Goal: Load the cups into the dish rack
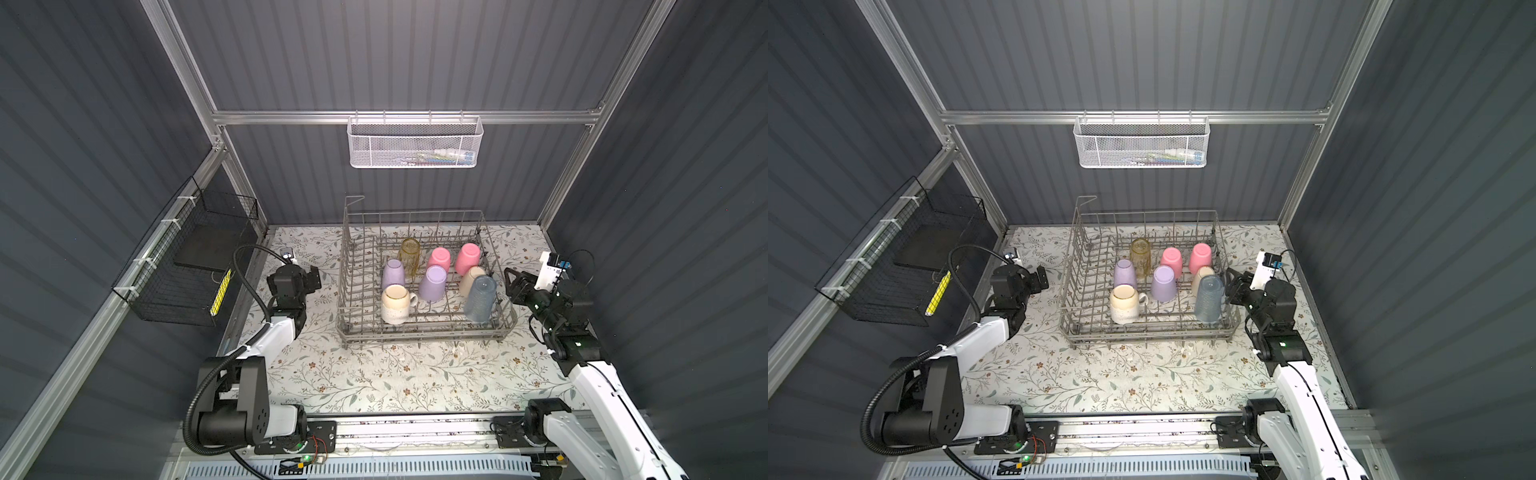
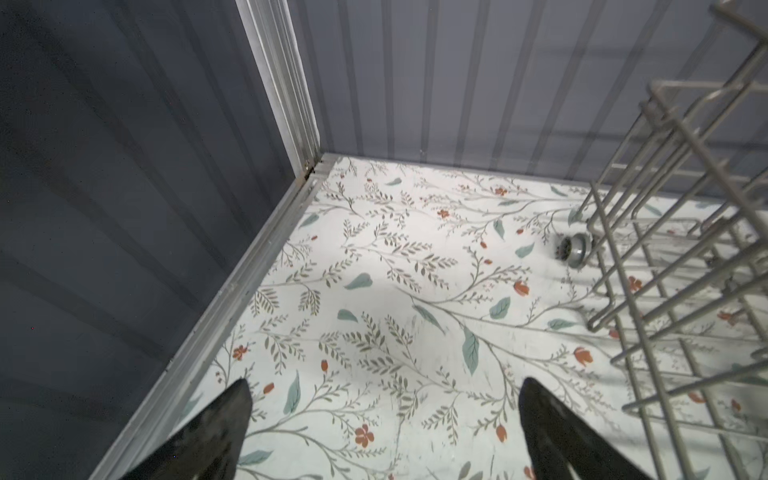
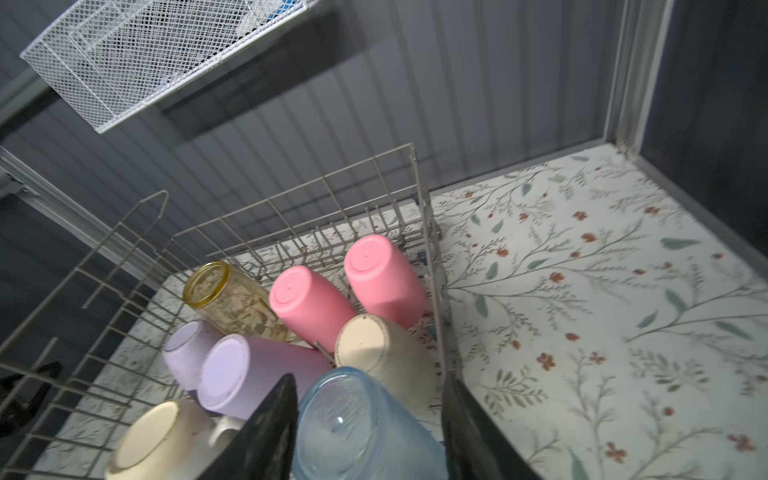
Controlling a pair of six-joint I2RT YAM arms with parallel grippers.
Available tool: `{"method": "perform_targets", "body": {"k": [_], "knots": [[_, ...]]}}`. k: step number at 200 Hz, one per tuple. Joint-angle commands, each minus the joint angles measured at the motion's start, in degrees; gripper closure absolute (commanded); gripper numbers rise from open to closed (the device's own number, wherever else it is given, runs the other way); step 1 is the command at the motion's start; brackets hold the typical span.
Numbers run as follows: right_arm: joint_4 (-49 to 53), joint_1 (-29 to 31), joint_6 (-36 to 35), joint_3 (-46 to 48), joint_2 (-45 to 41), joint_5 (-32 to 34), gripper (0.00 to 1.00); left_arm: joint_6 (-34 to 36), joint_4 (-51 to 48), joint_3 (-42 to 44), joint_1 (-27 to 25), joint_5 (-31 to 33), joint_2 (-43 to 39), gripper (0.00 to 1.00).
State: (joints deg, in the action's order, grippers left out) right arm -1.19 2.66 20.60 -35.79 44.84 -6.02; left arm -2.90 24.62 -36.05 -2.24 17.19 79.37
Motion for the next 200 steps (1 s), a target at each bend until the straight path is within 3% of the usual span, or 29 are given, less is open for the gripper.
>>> {"method": "perform_targets", "body": {"k": [1, 22, 49, 106, 161, 200], "knots": [[0.6, -0.3, -1.3, -1.1, -0.5, 6.1, 0.38, -0.6, 9.8, 3.6, 1.0, -2.8, 2.3, 0.0], [0.3, -0.4, -1.9, -1.0, -0.1, 8.6, 0.34, -0.5, 13.6, 4.9, 1.2, -5.0, 6.8, 0.0], [-2.1, -0.4, -2.6, 0.5, -0.4, 10.9, 0.27, -0.4, 10.8, 4.5, 1.3, -6.2, 7.3, 0.0], [-12.9, -0.4, -8.5, 7.7, -0.9, 16.5, 0.13, -0.2, 20.6, 8.3, 1.3, -6.1, 13.3, 0.0], [-26.3, -0.4, -14.4, 14.7, 5.0, 23.6, 0.01, -0.2, 24.1, 9.5, 1.3, -6.4, 14.8, 0.0], [-33.5, -0.5, -18.2, 17.4, 10.5, 29.4, 0.01, 0.7, 31.1, 11.0, 0.9, -7.0, 18.7, 0.0]]}}
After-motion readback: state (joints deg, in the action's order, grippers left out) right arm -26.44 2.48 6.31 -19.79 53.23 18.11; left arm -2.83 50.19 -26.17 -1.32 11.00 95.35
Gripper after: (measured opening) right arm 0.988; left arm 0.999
